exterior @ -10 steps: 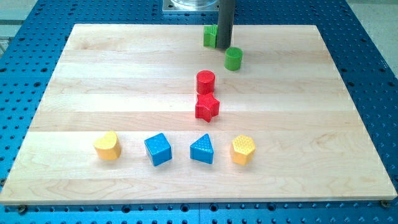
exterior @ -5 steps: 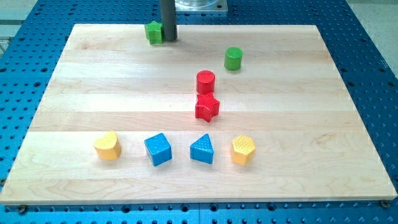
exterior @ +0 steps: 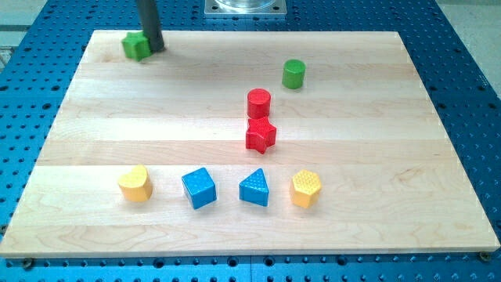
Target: Move the green star towards the top left of the board
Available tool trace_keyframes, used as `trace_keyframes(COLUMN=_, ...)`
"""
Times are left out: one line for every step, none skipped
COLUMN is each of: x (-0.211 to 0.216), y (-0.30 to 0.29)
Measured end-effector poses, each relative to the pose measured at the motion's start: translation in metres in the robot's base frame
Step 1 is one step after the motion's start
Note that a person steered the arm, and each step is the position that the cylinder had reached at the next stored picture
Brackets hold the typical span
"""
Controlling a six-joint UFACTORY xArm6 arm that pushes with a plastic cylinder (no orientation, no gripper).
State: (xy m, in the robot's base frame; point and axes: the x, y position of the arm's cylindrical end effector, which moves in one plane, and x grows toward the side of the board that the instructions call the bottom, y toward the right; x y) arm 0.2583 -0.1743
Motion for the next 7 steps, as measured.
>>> trace_keyframes(x=0.025, y=0.01)
trace_keyframes(x=0.022, y=-0.026)
trace_keyframes(x=0.006, y=-0.028)
trace_keyframes(x=0.006, y=-0.028)
trace_keyframes(x=0.015, y=0.006)
trace_keyframes(x=0.016, y=0.069)
trace_keyframes(x=0.017, y=0.174)
